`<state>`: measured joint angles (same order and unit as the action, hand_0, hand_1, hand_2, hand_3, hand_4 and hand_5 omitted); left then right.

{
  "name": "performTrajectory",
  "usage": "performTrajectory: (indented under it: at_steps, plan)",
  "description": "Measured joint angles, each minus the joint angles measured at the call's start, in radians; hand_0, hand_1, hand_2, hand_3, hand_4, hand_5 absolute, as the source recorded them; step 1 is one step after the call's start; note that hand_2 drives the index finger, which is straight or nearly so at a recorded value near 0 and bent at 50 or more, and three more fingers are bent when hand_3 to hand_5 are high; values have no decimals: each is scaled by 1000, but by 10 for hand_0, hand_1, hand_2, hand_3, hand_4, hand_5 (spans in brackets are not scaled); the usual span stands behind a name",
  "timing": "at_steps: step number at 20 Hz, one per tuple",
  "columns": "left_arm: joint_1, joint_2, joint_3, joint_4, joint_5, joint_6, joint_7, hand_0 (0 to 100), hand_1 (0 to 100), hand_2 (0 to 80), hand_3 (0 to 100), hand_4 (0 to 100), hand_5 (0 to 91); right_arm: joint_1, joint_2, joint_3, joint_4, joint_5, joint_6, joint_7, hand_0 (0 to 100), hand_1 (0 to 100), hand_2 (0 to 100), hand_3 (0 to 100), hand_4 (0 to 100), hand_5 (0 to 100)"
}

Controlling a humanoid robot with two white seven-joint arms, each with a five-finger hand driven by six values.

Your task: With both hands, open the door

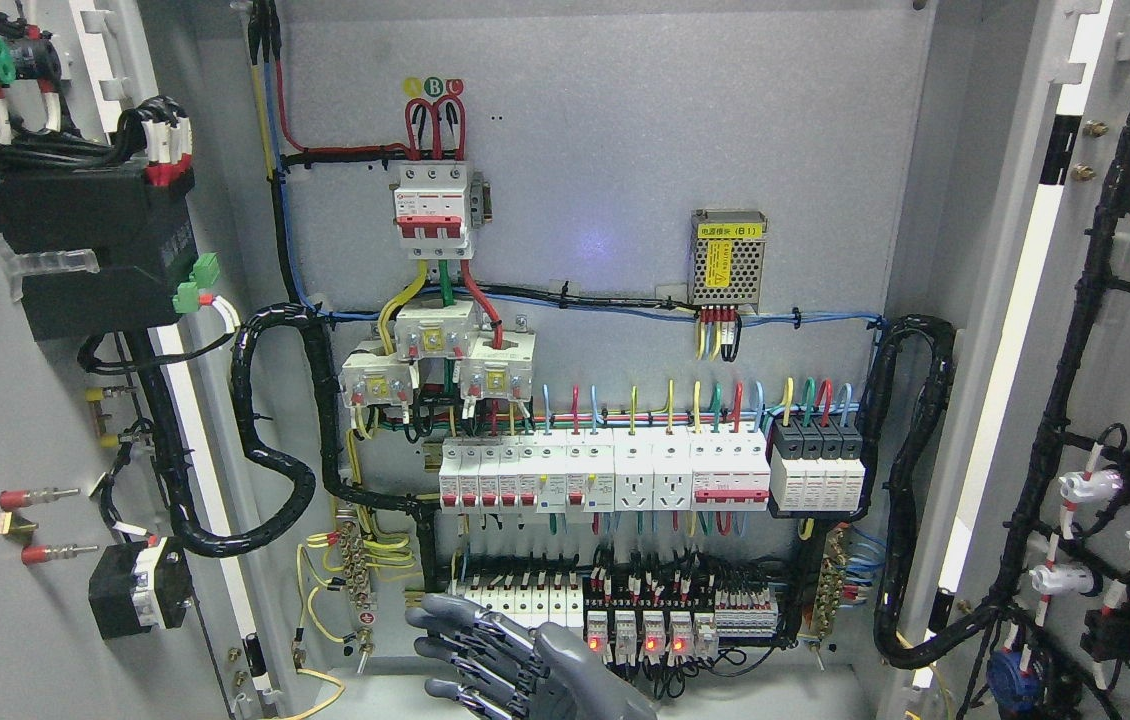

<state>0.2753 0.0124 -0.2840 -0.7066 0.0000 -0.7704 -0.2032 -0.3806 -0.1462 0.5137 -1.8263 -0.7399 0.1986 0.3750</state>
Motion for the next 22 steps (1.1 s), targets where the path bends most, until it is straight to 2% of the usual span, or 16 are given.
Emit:
performTrajectory:
  at_steps: [9,16,20,22]
  plan:
    - [-4,17,-36,-233,0,0,-4,120,556,0,0,0,0,206,-41,-138,-118,32,-130,-5,57,142,0,0,0,0]
    - [-15,22,-50,-394,0,0,-6,120,556,0,0,0,0,369,-75,-241,-185,62,-373,7,57,142,0,0,0,0]
    - [-13,26,-56,-512,0,0,-8,120,556,0,0,0,0,440,-92,-312,-209,85,-478,11,57,142,0,0,0,0]
    - [-9,27,-58,-572,0,0,-8,120,556,0,0,0,0,471,-101,-347,-217,91,-507,11,57,142,0,0,0,0]
